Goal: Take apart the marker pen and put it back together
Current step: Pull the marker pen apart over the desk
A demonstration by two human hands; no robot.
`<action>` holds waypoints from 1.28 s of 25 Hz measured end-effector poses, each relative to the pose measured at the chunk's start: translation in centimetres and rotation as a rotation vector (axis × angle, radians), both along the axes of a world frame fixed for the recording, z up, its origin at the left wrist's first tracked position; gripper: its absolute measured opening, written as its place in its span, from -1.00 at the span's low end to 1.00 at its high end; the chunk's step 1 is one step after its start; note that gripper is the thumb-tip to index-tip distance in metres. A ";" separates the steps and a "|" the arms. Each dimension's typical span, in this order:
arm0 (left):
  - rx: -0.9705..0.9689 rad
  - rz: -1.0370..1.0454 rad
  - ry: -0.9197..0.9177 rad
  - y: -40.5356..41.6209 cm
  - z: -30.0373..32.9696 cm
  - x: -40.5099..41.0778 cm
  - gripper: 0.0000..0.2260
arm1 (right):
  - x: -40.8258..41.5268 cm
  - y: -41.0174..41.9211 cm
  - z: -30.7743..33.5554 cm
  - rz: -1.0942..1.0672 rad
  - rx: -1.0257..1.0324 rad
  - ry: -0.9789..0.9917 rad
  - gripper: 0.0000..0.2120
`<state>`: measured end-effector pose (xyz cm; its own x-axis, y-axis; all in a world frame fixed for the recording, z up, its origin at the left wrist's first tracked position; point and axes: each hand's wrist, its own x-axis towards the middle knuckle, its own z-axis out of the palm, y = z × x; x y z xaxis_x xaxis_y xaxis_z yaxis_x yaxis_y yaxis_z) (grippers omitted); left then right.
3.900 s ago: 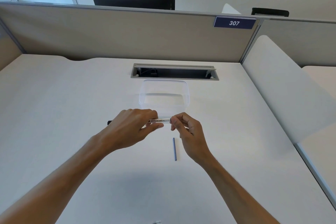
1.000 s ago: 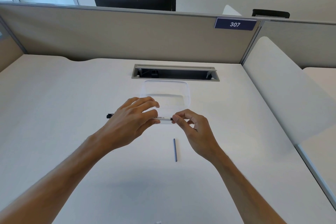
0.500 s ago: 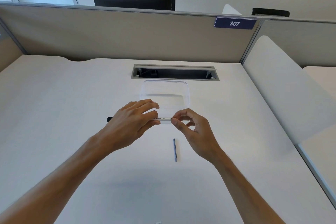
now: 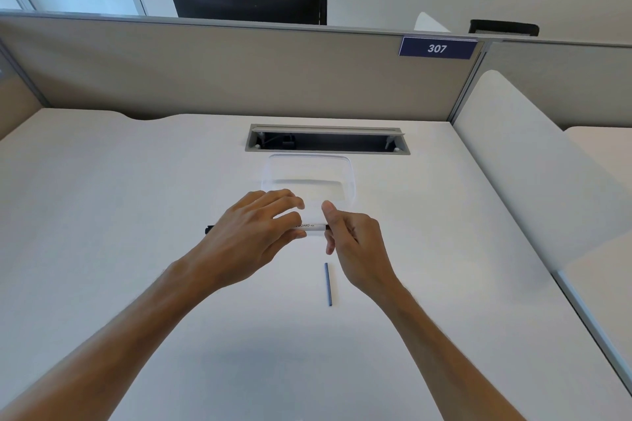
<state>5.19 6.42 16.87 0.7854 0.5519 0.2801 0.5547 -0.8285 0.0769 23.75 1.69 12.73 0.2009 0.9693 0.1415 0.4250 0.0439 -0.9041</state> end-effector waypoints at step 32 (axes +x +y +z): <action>-0.396 -0.113 -0.186 0.1 1.9 0.7 -0.74 | -1.6 0.8 0.3 0.012 0.305 0.156 -0.44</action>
